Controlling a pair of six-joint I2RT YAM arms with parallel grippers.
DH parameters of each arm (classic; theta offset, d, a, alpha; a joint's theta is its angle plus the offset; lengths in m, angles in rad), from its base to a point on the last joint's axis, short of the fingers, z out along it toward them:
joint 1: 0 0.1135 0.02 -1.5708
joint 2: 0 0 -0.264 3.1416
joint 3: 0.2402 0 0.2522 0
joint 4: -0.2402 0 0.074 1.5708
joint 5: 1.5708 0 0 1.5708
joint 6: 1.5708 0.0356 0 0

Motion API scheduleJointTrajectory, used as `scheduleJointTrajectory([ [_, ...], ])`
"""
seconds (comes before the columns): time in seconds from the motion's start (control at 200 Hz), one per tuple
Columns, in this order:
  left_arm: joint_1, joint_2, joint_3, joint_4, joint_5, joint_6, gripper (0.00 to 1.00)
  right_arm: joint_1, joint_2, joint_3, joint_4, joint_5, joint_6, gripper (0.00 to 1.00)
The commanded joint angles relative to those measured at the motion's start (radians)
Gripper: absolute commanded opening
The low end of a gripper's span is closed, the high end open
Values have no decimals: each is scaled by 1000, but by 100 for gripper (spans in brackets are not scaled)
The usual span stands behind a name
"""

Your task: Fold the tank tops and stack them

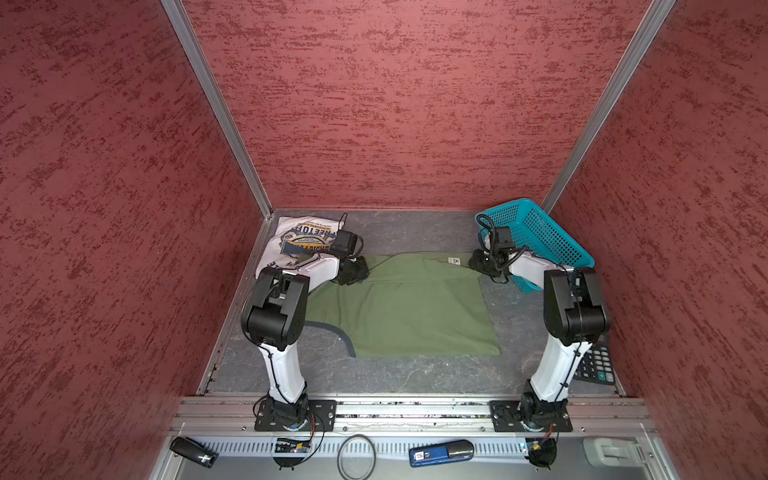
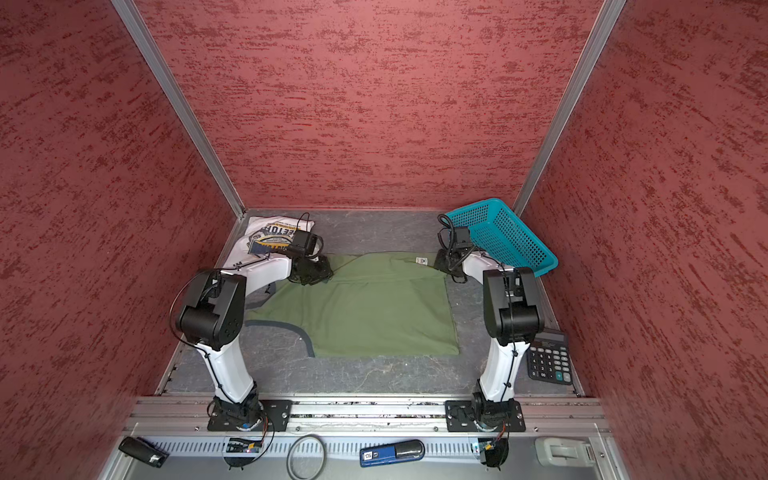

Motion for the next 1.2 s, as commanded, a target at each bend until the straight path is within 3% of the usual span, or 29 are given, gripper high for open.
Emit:
scheduleJointTrajectory([
  [0.0, 1, 3, 3, 18, 4, 0, 27, -6, 6, 10, -25, -4, -15, 45],
  [0.266, 18, -71, -68, 81, 33, -14, 0, -6, -39, -27, -8, -58, -5, 14],
  [0.481, 32, -170, -141, 142, 43, -27, 0, -5, -101, -63, 12, -68, 0, 0],
  [0.802, 68, -254, -189, 177, 60, -34, 0, -15, -156, -90, 6, -13, 4, 0],
  [0.867, 73, -261, -195, 178, 59, -34, 0, -19, -154, -97, -6, 1, 10, 16],
  [0.932, 81, -266, -199, 176, 56, -36, 0, -25, -147, -108, -5, -4, 16, 24],
  [1.087, 93, -270, -217, 192, 62, -40, 0, -29, -119, -128, 21, -88, 22, 34],
  [1.192, 95, -256, -218, 196, 70, -39, 0, -29, -109, -134, 46, -144, 22, 33],
])
